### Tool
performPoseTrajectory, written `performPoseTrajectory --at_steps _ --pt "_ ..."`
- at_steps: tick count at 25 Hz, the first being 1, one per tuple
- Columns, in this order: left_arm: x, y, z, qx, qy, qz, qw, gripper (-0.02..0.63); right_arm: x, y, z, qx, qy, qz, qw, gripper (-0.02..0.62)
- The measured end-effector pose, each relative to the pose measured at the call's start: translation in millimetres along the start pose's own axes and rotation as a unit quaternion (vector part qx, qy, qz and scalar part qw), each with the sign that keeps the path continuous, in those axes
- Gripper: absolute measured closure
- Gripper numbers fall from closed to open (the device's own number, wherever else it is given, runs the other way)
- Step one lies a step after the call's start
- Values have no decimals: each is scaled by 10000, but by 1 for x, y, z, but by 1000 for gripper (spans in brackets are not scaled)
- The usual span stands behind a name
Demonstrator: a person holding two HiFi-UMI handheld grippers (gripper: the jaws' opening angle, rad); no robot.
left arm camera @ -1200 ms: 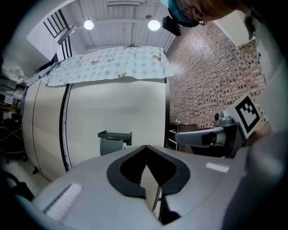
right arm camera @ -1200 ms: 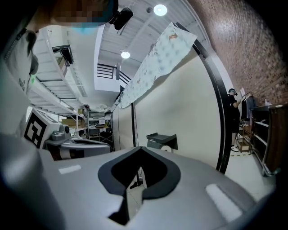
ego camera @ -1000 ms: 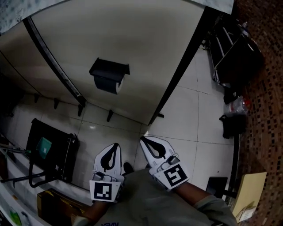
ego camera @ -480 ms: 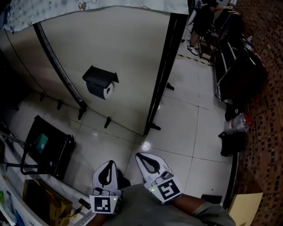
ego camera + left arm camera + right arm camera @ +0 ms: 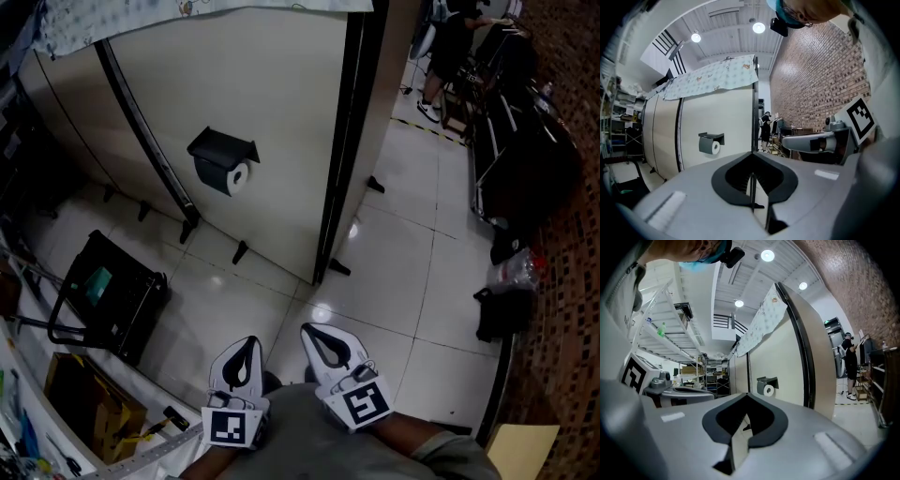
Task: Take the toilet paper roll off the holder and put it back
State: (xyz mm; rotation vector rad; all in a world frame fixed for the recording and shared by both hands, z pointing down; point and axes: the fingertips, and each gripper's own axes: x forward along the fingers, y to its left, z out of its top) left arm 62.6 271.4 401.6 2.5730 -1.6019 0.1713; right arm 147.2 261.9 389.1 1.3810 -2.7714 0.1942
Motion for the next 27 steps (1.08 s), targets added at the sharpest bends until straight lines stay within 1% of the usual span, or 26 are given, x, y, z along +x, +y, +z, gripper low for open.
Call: performPoseTrajectory --at_steps 8,12,16,21,27 --pt "-3 -3 -2 -54 -15 73 10000 600 -6 16 -17 -37 244 209 9995 595" --pt "-3 -4 -3 -99 -37 61 9999 600 -6 13 -21 140 265 211 9993 595" --pt "-4 -1 -2 -45 -47 93 9999 600 -5 7 -18 166 237 160 9995 595" --pt "-4 -1 -1 -27 -80 103 9999 600 -5 8 -15 127 209 209 9995 595" --pt "-1 -3 1 -13 -67 50 10000 600 -5 6 -13 123 206 207 9995 595"
